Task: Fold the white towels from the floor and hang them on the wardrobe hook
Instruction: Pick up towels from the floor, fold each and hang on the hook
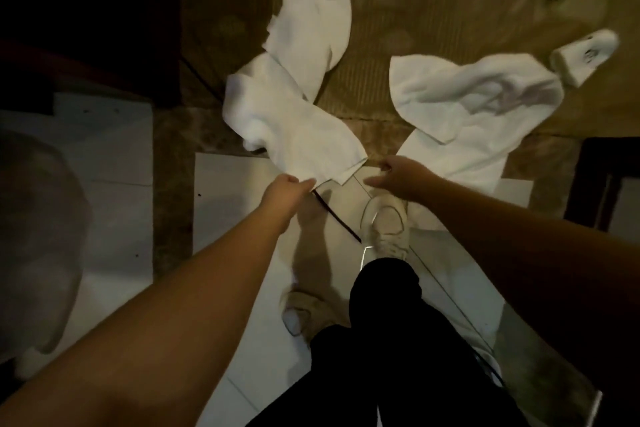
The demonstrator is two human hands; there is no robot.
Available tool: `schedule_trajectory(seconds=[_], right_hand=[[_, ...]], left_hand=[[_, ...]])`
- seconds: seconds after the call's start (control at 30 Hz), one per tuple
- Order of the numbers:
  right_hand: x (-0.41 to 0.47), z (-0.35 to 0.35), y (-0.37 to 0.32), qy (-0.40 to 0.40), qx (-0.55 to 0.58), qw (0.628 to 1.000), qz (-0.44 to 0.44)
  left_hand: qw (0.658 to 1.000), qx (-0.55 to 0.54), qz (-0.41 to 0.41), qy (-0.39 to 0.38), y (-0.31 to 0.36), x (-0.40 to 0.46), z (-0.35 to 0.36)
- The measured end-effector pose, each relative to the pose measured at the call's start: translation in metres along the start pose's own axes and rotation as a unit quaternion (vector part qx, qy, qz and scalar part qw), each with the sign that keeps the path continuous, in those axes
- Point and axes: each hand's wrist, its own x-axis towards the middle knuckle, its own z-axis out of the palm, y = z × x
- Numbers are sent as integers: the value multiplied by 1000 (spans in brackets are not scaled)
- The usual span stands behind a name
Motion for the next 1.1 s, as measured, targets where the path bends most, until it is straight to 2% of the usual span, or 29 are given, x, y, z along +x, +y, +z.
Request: schedule_trajectory(seconds=[0.13,0.23,0.33,0.43,0.67,0.77,0.93,1.1], right_hand=[[64,13,0,55,72,996,16],[93,22,0,64,138,988,27],[107,29,2,39,105,993,25],[101,28,2,41,89,995,22],[16,-3,-20,108,197,974,31],[-36,-23,-47,165,216,962,-3],[-131,-66,-108,219,185,955,-73],[-232,-105,-162,289,163,932,-143]], left_hand=[[993,-88,-55,53,-11,51,19],[984,-136,-70,89,-15,83,25],[983,-152,-48,95,-18,106,24],[990,-115,-7,82,-19,105,18],[975,-215,59,27,7,6,-11],[971,-202,115,62,30,-48,-34],[954,-177,204,129,81,-142,-83],[943,-106,296,108,125,-247,-139]])
